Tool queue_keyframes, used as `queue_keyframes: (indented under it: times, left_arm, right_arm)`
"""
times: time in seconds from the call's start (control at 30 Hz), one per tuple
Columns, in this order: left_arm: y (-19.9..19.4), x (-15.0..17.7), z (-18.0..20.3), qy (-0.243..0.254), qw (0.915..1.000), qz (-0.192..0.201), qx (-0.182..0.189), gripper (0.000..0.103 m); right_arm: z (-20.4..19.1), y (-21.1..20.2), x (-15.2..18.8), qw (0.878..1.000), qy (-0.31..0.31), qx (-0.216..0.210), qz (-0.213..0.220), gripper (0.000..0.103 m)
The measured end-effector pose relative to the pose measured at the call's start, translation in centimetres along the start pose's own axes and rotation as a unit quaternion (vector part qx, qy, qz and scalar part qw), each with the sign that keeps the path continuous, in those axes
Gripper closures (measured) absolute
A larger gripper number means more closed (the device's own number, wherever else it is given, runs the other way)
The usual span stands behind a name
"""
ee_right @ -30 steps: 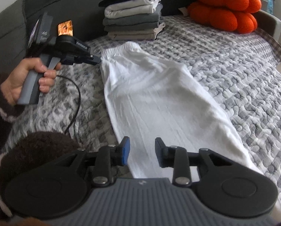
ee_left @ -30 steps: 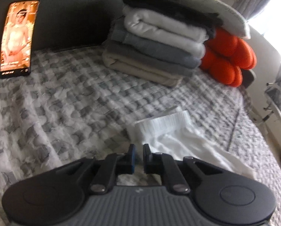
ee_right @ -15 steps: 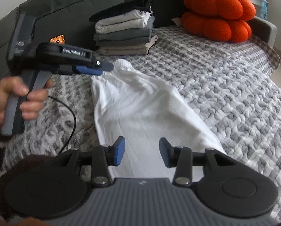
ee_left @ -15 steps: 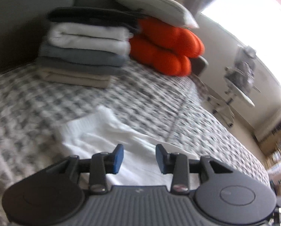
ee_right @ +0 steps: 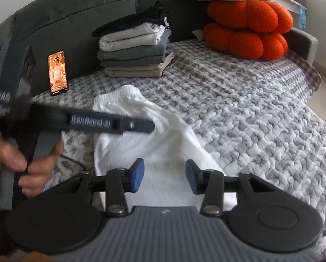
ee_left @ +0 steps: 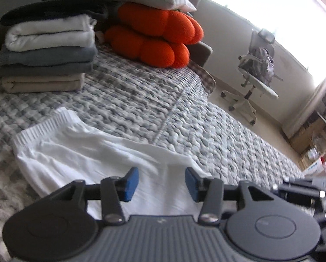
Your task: Fold clothes
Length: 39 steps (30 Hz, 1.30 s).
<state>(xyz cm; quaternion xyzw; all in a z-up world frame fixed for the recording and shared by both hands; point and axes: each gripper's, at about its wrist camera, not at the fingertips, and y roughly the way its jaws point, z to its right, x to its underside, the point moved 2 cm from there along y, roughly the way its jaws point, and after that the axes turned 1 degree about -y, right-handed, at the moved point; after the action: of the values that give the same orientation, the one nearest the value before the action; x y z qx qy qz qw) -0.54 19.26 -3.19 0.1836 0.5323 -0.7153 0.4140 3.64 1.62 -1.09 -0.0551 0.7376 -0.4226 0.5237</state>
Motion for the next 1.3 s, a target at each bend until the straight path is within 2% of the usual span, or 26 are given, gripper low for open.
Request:
queue_keyframes:
  times: [0.23, 0.5, 0.7, 1.13, 1.23, 1.3]
  left_arm:
    - [1.0, 1.6, 2.0, 0.051, 0.9983, -0.022, 0.022, 0.057]
    - [2.3, 2.6, 2.9, 0.06, 0.9959, -0.045, 0.05, 0.08]
    - [2.4, 2.8, 3.2, 0.067, 0.9954, -0.049, 0.048, 0.083]
    - [3.0, 3.1, 3.3, 0.066, 0.9956, -0.058, 0.033, 0.084]
    - [3.0, 3.0, 3.2, 0.062, 0.9958, -0.058, 0.034, 0.084]
    - [3.0, 3.1, 3.2, 0.06, 0.9959, -0.058, 0.035, 0.084]
  right_arm:
    - [2.2, -0.2, 1.2, 0.999, 0.046, 0.012, 0.017, 0.055]
    - [4.9, -1.6, 3.2, 0.994, 0.099, 0.035, 0.029, 0.055]
    - [6.3, -1.1, 3.1, 0.991, 0.119, 0.038, 0.037, 0.055]
    - [7.6, 0.9, 3.2, 0.988, 0.151, 0.026, 0.02, 0.056]
    - [7.6, 1.2, 3.3, 0.988, 0.15, 0.029, 0.016, 0.061]
    - [7.4, 1.5, 3.3, 0.988, 0.15, 0.028, 0.014, 0.07]
